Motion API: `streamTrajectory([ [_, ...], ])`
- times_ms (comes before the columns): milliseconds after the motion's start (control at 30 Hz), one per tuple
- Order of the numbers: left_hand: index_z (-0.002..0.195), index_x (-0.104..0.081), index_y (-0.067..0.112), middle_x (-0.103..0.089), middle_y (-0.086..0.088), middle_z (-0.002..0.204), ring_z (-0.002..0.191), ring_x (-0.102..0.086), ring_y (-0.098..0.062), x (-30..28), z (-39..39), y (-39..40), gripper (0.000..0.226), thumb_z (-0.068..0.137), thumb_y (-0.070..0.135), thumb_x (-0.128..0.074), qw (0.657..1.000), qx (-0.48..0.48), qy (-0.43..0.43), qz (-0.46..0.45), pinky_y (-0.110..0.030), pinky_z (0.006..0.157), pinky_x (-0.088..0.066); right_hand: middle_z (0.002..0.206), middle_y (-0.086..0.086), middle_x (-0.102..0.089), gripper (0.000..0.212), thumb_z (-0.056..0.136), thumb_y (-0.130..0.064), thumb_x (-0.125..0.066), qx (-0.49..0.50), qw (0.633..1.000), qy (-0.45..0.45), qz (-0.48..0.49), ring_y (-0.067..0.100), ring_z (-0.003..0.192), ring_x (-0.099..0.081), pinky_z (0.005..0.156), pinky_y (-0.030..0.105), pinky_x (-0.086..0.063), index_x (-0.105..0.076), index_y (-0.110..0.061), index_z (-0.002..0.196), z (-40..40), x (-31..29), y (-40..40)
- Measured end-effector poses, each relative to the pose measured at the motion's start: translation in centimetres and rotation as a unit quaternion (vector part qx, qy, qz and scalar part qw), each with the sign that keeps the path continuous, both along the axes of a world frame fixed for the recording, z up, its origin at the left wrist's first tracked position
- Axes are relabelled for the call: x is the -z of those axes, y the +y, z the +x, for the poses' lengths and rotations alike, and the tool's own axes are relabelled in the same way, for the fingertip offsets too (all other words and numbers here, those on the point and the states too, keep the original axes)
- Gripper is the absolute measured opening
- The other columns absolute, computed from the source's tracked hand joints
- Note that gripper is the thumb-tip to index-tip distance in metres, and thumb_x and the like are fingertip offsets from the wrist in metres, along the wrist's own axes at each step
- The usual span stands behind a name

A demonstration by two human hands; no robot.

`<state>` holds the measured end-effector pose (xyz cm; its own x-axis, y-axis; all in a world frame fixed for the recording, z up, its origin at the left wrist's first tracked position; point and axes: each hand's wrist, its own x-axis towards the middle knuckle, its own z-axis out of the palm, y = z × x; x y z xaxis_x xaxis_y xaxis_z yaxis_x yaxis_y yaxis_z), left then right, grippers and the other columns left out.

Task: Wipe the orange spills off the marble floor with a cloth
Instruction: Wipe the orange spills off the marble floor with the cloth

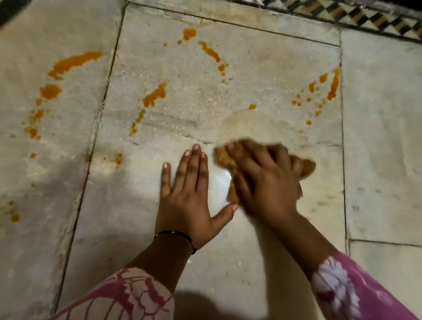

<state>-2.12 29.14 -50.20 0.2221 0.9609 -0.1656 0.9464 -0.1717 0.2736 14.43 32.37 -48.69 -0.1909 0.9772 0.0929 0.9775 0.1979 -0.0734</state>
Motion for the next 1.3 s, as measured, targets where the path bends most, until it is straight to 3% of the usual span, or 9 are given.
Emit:
streamTrajectory([
  [133,0.151,-0.011,0.009,-0.003,-0.006,0.160,0.147,-0.003,-0.019,-0.1,-0.1,0.1,0.100,0.080,0.075,-0.034,1.000,-0.006,-0.005,-0.005,-0.051,0.116,-0.004,0.136,-0.001,-0.054,0.045,0.089,-0.044,-0.044,0.063,0.998,0.002,-0.017,0.032,0.105,-0.042,0.079,0.042,-0.030,-0.055,-0.032,0.131,4.8,-0.4,-3.4],
  [300,0.151,-0.011,0.008,-0.005,-0.006,0.160,0.147,-0.005,-0.020,0.0,0.0,0.0,0.100,0.079,0.075,-0.033,1.000,-0.006,0.003,-0.002,-0.051,0.116,-0.005,0.139,-0.008,-0.048,0.043,0.090,-0.044,-0.043,0.200,0.979,0.018,0.016,0.033,0.111,-0.039,0.082,0.042,-0.027,-0.051,-0.037,0.132,3.0,-0.2,5.4],
  [400,0.151,-0.013,0.008,-0.008,-0.007,0.159,0.146,-0.008,-0.021,0.1,0.1,0.1,0.100,0.079,0.075,-0.033,1.000,-0.004,0.008,-0.001,-0.052,0.116,-0.008,0.136,-0.011,-0.051,0.040,0.087,-0.041,-0.049,0.129,0.991,0.026,0.029,0.032,0.110,-0.042,0.081,0.044,-0.029,-0.056,-0.038,0.126,-0.9,0.4,8.2],
  [533,0.150,-0.015,0.008,-0.007,-0.007,0.160,0.146,-0.009,-0.021,0.0,0.0,0.1,0.100,0.079,0.075,-0.034,1.000,-0.002,0.005,-0.005,-0.052,0.116,-0.008,0.135,-0.010,-0.053,0.043,0.086,-0.038,-0.053,-0.009,1.000,0.022,0.002,0.030,0.106,-0.043,0.077,0.041,-0.030,-0.054,-0.039,0.129,-0.8,0.1,1.2],
  [633,0.151,-0.014,0.009,-0.006,-0.006,0.160,0.146,-0.008,-0.021,0.0,0.0,0.1,0.099,0.080,0.076,-0.032,1.000,-0.006,0.002,-0.003,-0.051,0.116,-0.007,0.133,-0.005,-0.056,0.045,0.084,-0.036,-0.049,0.023,0.999,0.021,-0.010,0.031,0.104,-0.042,0.077,0.042,-0.030,-0.056,-0.035,0.128,3.5,-0.3,-2.4],
  [800,0.150,-0.015,0.007,-0.008,-0.008,0.159,0.146,-0.010,-0.023,0.0,0.1,0.2,0.099,0.080,0.076,-0.031,1.000,-0.005,0.011,-0.007,-0.054,0.115,-0.011,0.137,-0.012,-0.051,0.042,0.087,-0.039,-0.044,0.155,0.987,0.026,0.016,0.032,0.109,-0.040,0.083,0.045,-0.032,-0.056,-0.037,0.128,2.5,-0.4,6.7],
  [900,0.150,-0.016,0.007,-0.010,-0.009,0.159,0.146,-0.013,-0.023,0.0,0.0,0.2,0.100,0.079,0.075,-0.032,1.000,-0.002,0.015,-0.009,-0.054,0.115,-0.012,0.133,-0.014,-0.053,0.040,0.085,-0.036,-0.050,0.093,0.995,0.027,0.026,0.031,0.108,-0.042,0.080,0.044,-0.029,-0.058,-0.038,0.123,-1.9,0.0,10.3],
  [1067,0.150,-0.017,0.008,-0.010,-0.008,0.159,0.146,-0.011,-0.023,0.1,0.1,0.2,0.099,0.080,0.076,-0.031,1.000,0.000,0.001,-0.009,-0.053,0.115,-0.011,0.132,-0.007,-0.056,0.042,0.085,-0.035,-0.053,-0.023,0.999,0.033,0.004,0.032,0.104,-0.044,0.077,0.044,-0.036,-0.057,-0.036,0.127,-0.4,0.3,1.4],
  [1300,0.151,-0.013,0.007,-0.007,-0.008,0.159,0.146,-0.009,-0.023,0.1,0.0,0.2,0.099,0.081,0.075,-0.031,1.000,-0.003,-0.003,-0.007,-0.053,0.115,-0.009,0.136,-0.005,-0.051,0.039,0.089,-0.035,-0.046,0.188,0.982,-0.009,0.025,0.035,0.112,-0.039,0.082,0.043,-0.027,-0.056,-0.034,0.126,3.4,-0.4,8.2],
])
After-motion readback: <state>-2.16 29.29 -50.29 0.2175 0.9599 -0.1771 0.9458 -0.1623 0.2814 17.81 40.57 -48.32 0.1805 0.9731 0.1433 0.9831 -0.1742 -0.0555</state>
